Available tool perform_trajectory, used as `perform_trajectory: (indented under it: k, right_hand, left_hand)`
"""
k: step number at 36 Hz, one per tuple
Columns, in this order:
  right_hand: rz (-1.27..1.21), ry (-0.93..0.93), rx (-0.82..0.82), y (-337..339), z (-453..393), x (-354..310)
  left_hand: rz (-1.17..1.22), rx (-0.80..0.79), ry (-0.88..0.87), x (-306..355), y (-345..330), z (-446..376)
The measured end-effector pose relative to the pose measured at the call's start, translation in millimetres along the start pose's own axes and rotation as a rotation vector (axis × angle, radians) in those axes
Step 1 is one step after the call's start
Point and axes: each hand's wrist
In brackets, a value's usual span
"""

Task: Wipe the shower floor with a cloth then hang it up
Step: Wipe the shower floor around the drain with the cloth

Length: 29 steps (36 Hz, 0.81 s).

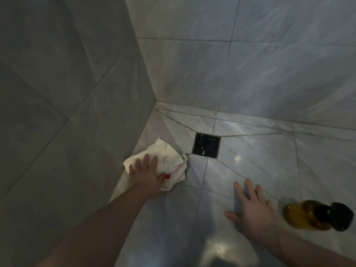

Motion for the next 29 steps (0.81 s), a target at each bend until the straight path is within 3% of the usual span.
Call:
perform_trajectory:
  k: [6, 10, 16, 20, 29]
  right_hand:
    - [-0.004, -0.021, -0.019, -3, -4, 2]
    - [-0.022, -0.005, -0.009, -8, -9, 2]
    - [-0.048, -0.006, -0.016, -8, -14, 4]
    - [-0.031, -0.004, -0.022, -9, -14, 4]
    - [-0.056, -0.009, 0.002, -10, -13, 5]
  left_hand:
    - [0.153, 0.028, 0.092, 28, 14, -42]
    - [0.217, -0.059, 0.125, 52, 28, -60]
    - [0.134, -0.146, -0.183, 135, 19, -50]
    - [0.126, -0.185, -0.275, 184, 9, -18]
    - [0.126, 0.033, -0.345, 124, -24, 5]
Point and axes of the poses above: each hand's wrist, its own z-axis away from the middle knuckle, its own y-axis out of the back of the hand, x = y × z, and after that the axes turned 5 degrees about z, right-handed
